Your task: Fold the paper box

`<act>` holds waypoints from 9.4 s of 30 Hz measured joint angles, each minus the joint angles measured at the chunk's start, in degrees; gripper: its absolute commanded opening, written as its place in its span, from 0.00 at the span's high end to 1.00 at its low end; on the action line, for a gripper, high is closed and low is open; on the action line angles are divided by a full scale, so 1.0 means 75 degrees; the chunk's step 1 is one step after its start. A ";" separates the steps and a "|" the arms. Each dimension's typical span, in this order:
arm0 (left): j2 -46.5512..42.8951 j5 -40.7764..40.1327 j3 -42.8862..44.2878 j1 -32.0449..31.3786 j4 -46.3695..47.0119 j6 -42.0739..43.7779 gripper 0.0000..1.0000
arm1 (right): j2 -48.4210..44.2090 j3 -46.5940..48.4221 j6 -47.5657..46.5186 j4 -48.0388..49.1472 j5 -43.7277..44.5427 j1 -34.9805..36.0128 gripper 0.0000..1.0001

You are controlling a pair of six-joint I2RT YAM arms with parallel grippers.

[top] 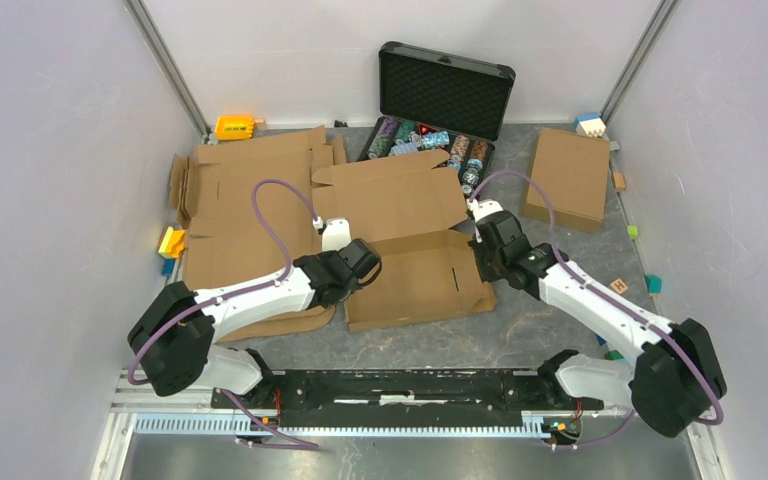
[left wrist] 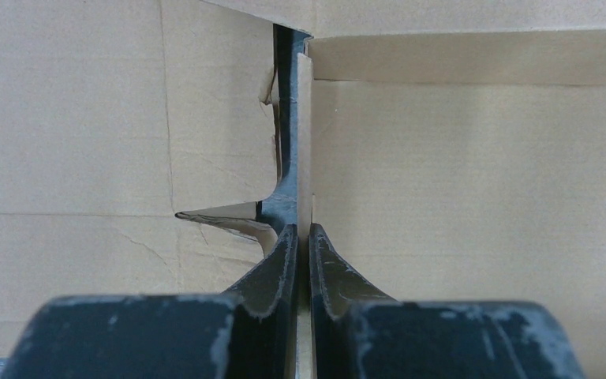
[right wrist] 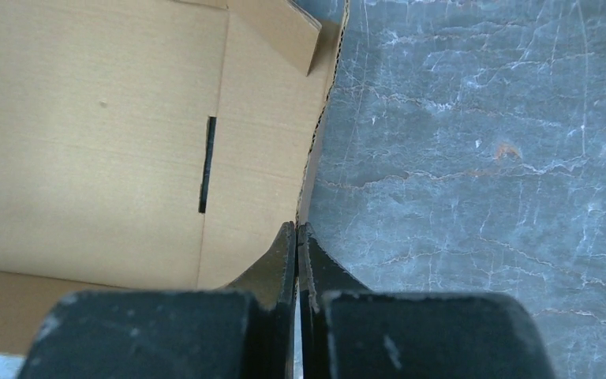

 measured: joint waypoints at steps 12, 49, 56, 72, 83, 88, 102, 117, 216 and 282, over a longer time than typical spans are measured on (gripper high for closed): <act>0.0000 -0.0041 0.0000 0.0000 -0.0117 0.0029 0.98 | -0.0490 0.0388 -0.0064 -0.0303 -0.0868 -0.0061 1.00; -0.1419 0.1760 0.0848 -0.0504 0.0597 0.3381 0.06 | -0.0845 -0.0475 -0.0087 0.0373 -0.1923 -0.0697 1.00; 0.0073 0.2850 0.1929 -0.2025 0.1463 0.4156 0.00 | -0.0860 -0.0475 -0.0087 0.0399 -0.1941 -0.0697 1.00; 0.2396 0.3576 0.3066 -0.2623 0.2017 0.3940 0.01 | -0.1061 -0.0527 -0.0026 0.0475 -0.2075 -0.0697 1.00; 0.3520 0.2608 0.4301 -0.2640 0.1256 0.3101 0.47 | -0.1142 -0.0679 0.0076 0.0463 -0.2081 -0.0734 1.00; 0.3523 0.2090 0.4357 -0.2550 0.0743 0.2838 0.49 | -0.1142 -0.0729 0.0085 0.0431 -0.2078 -0.0737 1.00; 0.3485 0.2049 0.4100 -0.2256 0.0268 0.2719 0.44 | -0.1314 -0.0720 0.0087 0.0443 -0.2174 -0.0731 1.00; 0.3179 0.2888 0.4797 -0.0842 0.0705 0.2468 0.09 | -0.1329 -0.0688 0.0108 0.0385 -0.2256 -0.0731 1.00; -0.1580 0.3005 -0.0682 0.1000 -0.0839 0.2002 0.53 | -0.0662 -0.0017 0.0781 0.0985 -0.3075 0.0434 0.99; -0.2433 0.3736 -0.2235 0.2022 0.1655 0.0717 0.98 | -0.1652 -0.2894 0.0248 0.1256 -0.3789 -0.3637 0.39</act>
